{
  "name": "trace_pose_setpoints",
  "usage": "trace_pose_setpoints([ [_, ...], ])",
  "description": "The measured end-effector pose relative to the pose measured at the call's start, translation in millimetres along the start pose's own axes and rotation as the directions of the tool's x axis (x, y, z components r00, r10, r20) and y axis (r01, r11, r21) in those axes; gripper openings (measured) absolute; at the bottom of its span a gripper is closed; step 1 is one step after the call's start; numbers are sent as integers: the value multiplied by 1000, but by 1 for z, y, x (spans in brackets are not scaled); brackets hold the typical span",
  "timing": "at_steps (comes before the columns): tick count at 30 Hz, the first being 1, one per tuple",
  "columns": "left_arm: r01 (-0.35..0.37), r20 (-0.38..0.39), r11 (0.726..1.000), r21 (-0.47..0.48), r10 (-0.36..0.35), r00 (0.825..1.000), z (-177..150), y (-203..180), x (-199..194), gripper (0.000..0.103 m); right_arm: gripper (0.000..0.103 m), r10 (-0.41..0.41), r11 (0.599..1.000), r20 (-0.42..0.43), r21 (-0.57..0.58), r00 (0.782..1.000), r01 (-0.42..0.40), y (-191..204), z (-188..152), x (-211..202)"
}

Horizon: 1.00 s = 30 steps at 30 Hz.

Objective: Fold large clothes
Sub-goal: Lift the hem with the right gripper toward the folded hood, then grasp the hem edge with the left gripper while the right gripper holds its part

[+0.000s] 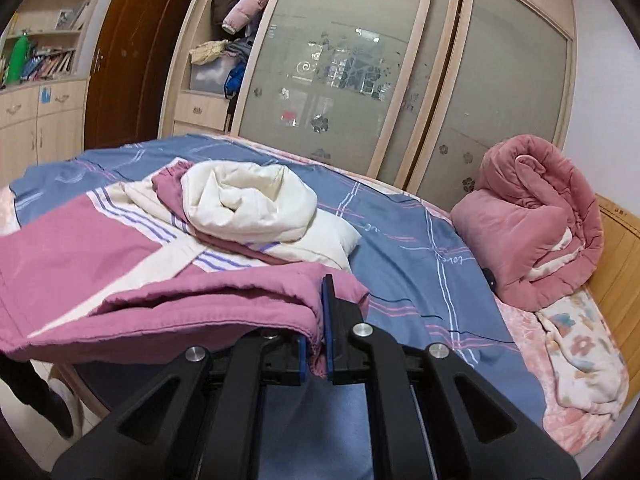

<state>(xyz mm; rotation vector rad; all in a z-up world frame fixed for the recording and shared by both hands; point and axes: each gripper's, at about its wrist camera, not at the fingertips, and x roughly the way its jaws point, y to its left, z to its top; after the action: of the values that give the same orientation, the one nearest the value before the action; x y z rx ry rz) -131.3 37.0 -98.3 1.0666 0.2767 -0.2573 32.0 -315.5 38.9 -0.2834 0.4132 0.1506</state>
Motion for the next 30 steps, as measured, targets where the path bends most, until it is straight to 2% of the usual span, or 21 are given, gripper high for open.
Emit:
trace_pose_setpoints([
  [5, 15, -42, 996, 85, -11, 999, -18, -23, 12, 101, 6, 1, 997, 32, 71, 999, -4, -8, 3, 0],
  [13, -40, -69, 983, 181, 53, 996, -31, -33, 42, 101, 6, -10, 987, 50, 162, 999, 2, -29, 3, 2],
  [16, -74, -64, 979, 189, 88, 994, -31, -32, 51, 101, 6, -14, 985, 46, 173, 999, 5, -31, 1, 3],
  [19, -60, -62, 984, 170, 72, 995, -28, -29, 57, 99, 6, -11, 985, 41, 172, 999, 4, -31, -2, 4],
  [20, -55, -62, 983, 175, 67, 996, -28, -30, 59, 95, 6, -10, 985, 39, 171, 999, 3, -30, -2, 4],
  [21, -43, -70, 984, 174, 56, 996, -27, -30, 62, 79, 6, -9, 985, 38, 170, 999, 2, -30, -3, 5],
  [22, -12, -99, 986, 164, 29, 995, -26, -28, 68, 69, 6, -9, 986, 37, 169, 999, 2, -29, -3, 5],
  [24, 74, -127, 988, 138, -57, 990, -26, -21, 72, 12, 6, -10, 986, 34, 165, 999, 5, -29, -4, 5],
  [25, 121, -145, 987, 106, -105, 984, -26, -16, 74, 11, 6, -9, 987, 31, 161, 999, 4, -29, -5, 5],
  [27, 128, -135, 990, 65, -119, 984, -25, -5, 72, 9, 6, -10, 989, 27, 151, 1000, 5, -28, -7, 5],
  [30, 108, -121, 993, -57, -114, 986, -22, 21, 68, 7, 6, 1, 988, 22, 157, 1000, -4, -30, -11, 2],
])
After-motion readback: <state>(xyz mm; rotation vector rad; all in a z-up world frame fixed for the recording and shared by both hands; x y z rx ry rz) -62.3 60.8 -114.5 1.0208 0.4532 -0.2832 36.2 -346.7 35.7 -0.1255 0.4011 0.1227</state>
